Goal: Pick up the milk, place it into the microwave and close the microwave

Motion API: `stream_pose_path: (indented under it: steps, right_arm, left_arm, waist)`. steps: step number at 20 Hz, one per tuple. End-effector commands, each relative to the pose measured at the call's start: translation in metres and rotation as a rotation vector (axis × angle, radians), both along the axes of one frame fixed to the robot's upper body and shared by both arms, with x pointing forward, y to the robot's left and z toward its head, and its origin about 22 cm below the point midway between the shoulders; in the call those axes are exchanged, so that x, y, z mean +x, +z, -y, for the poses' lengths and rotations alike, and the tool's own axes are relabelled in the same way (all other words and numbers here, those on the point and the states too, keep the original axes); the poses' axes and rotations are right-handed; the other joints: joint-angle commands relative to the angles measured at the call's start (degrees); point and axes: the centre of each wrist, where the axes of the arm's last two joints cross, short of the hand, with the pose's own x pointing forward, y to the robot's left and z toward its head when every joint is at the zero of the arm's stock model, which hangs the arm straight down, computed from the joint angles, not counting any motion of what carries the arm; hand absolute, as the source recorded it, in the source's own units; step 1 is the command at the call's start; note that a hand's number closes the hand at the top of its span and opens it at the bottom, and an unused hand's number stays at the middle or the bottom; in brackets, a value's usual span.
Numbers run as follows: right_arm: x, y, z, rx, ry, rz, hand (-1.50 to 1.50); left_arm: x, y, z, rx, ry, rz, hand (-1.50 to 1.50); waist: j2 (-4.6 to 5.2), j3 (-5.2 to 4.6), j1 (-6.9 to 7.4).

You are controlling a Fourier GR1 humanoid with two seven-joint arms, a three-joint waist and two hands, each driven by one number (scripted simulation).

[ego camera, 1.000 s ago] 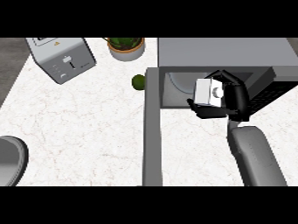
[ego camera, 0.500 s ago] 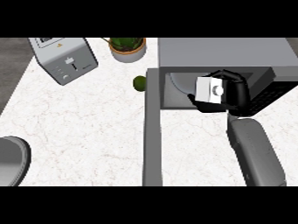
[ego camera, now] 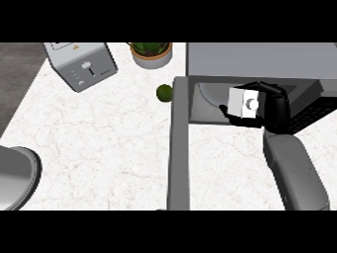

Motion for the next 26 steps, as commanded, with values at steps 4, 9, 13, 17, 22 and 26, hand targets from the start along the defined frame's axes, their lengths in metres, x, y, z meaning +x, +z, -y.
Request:
stream_pose_path:
  steps: [4,9,13,17,22,26]
  right_arm:
    - [0.037,0.025,-0.012,0.004,-0.127,-0.167,1.5]
    - [0.027,0.012,-0.001,0.053,-0.307,-0.102,1.5]
    - [0.018,0.008,0.025,-0.108,-0.406,-0.002,-1.5]
    - [0.014,0.005,0.026,-0.146,-0.426,0.016,-1.5]
    - [0.008,-0.001,0.029,-0.169,-0.46,0.028,-1.5]
    - [0.0,-0.016,0.009,-0.087,-0.358,-0.059,-1.5]
  left_arm:
    - [0.012,-0.001,0.005,0.007,-0.035,-0.01,-1.5]
    - [0.015,0.009,0.008,0.051,-0.037,0.014,-1.5]
    - [0.015,0.011,0.006,0.077,-0.036,0.009,-1.5]
    - [0.022,0.011,0.013,0.087,-0.055,0.004,-1.5]
    - [0.027,0.016,0.018,0.112,-0.074,0.011,-1.5]
    - [0.031,0.015,0.024,0.11,-0.097,0.011,-1.5]
  waist:
    - [3.46,-1.02,4.61]
    - [3.89,-0.91,5.94]
    - [4.32,-1.2,6.93]
    - [4.8,-1.19,7.0]
    - [4.97,-1.05,8.02]
    - [5.24,-0.93,9.24]
